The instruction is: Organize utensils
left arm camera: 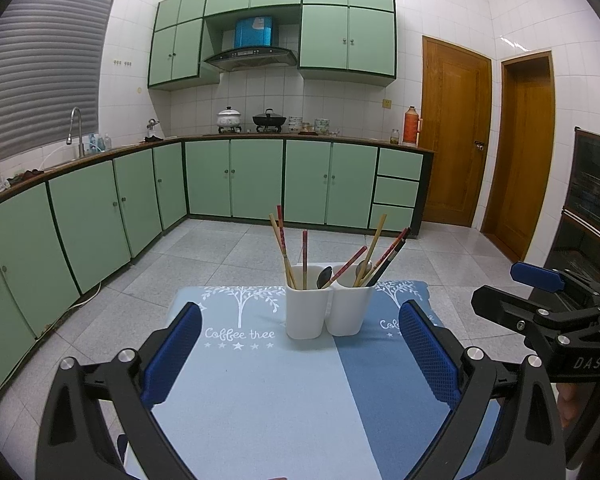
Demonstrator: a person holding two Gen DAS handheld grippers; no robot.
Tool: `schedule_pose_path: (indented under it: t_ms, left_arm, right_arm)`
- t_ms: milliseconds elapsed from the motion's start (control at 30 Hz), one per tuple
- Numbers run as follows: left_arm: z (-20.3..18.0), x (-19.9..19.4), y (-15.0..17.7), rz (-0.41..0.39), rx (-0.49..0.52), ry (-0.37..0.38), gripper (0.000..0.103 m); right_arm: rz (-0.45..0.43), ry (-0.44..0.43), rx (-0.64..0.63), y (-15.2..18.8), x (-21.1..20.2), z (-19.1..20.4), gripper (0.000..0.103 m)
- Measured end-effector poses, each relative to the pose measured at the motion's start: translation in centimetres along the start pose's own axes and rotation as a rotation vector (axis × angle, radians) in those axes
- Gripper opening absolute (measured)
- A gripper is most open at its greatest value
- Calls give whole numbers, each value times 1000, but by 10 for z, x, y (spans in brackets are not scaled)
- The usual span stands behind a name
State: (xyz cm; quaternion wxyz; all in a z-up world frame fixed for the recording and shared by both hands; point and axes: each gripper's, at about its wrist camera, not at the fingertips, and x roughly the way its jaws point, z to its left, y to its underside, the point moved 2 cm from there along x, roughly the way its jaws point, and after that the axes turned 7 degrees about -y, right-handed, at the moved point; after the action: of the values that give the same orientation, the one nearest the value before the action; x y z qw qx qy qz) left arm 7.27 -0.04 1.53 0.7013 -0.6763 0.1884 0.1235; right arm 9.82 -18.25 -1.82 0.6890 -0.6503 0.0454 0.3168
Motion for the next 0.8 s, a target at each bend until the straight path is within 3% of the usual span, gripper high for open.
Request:
schedule_pose_path:
  t_ms: [800]
  left_arm:
    - [1,0,0,2,-1,1,97]
  right_arm:
    - [1,0,2,0,1,0,98]
